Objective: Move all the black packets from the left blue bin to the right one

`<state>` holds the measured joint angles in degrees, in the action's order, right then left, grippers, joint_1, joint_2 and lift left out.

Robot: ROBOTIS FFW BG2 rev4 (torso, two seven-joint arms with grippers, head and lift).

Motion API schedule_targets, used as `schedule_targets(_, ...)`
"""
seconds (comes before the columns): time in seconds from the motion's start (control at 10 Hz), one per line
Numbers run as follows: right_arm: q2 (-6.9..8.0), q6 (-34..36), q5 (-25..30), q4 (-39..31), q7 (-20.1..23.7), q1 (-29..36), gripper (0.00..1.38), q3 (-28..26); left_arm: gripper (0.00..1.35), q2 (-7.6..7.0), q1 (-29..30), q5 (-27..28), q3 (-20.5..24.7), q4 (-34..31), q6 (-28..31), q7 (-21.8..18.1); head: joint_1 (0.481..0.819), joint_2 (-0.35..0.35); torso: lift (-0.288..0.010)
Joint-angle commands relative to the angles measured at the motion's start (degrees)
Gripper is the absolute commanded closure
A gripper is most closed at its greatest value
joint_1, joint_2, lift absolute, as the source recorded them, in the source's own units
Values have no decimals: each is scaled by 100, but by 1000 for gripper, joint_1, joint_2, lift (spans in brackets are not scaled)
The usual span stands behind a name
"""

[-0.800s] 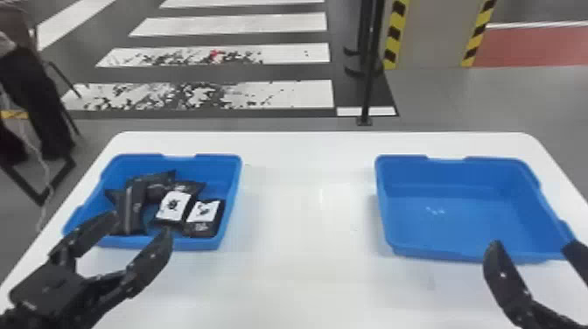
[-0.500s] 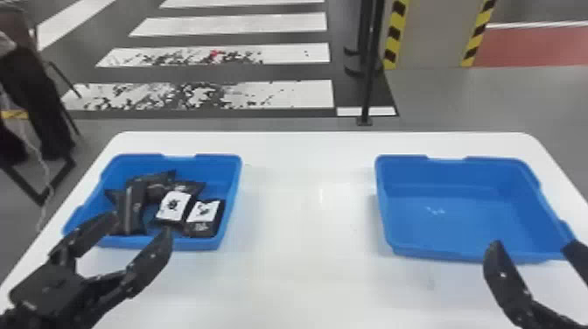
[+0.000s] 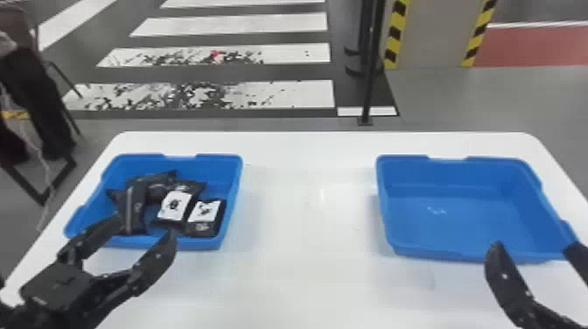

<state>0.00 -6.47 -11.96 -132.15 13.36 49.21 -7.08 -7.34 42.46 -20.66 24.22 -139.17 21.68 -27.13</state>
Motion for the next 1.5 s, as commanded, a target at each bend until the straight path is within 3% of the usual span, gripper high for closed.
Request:
schedule_targets(0.0, 5, 0, -4, 3, 0, 1, 145, 0, 145, -22, -281, 158, 0, 2, 489, 15, 695, 86, -185)
schedule_targets(0.2, 5, 0, -15, 17, 0, 1, 145, 0, 145, -145, -829, 398, -34, 114, 1010, 24, 695, 91, -185)
schedule_targets(0.9, 5, 0, -95, 45, 26, -56, 145, -11, 157, -602, -2826, 752, -639, 1464, 3372, 33, 695, 94, -185)
schedule_targets(1.1, 5, 0, -107, 59, 35, -56, 145, -11, 159, -681, -3234, 901, -788, 1886, 3864, 24, 695, 92, -185)
schedule_targets(1.4, 5, 0, -141, 73, 44, -56, 145, -11, 177, -874, -3811, 706, -1188, 2603, 4075, -91, 695, 87, -185)
